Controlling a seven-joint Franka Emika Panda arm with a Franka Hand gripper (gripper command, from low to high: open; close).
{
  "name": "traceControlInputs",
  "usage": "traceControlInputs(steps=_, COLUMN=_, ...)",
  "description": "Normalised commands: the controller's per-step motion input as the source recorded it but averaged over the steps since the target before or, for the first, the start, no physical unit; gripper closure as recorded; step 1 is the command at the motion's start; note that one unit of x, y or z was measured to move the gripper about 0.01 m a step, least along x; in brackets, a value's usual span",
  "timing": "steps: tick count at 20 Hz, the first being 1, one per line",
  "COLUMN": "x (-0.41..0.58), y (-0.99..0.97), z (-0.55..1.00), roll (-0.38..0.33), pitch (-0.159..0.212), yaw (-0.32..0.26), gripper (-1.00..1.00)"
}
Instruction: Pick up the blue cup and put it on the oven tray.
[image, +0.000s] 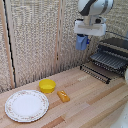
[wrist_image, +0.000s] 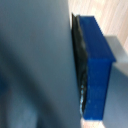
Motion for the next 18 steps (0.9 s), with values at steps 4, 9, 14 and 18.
traceControlInputs(steps=4, x=0.0, y=-0.97, z=0.26, roll=0.0, pitch=0.119, yaw=-0.08, gripper=1.0)
traceControlInputs(steps=9, x=0.0, y=-1.0, z=0.04, roll=-0.003, pitch=0.051, yaw=-0.052, gripper=1.0)
traceControlInputs(steps=14, x=0.002, y=-0.99, z=-0.03, roll=-0.081, pitch=0.011, yaw=-0.01, gripper=1.0)
traceControlInputs(steps=18, x=0.0, y=-0.78, z=-0.15, roll=-0.186, pitch=0.004, yaw=0.0, gripper=1.0)
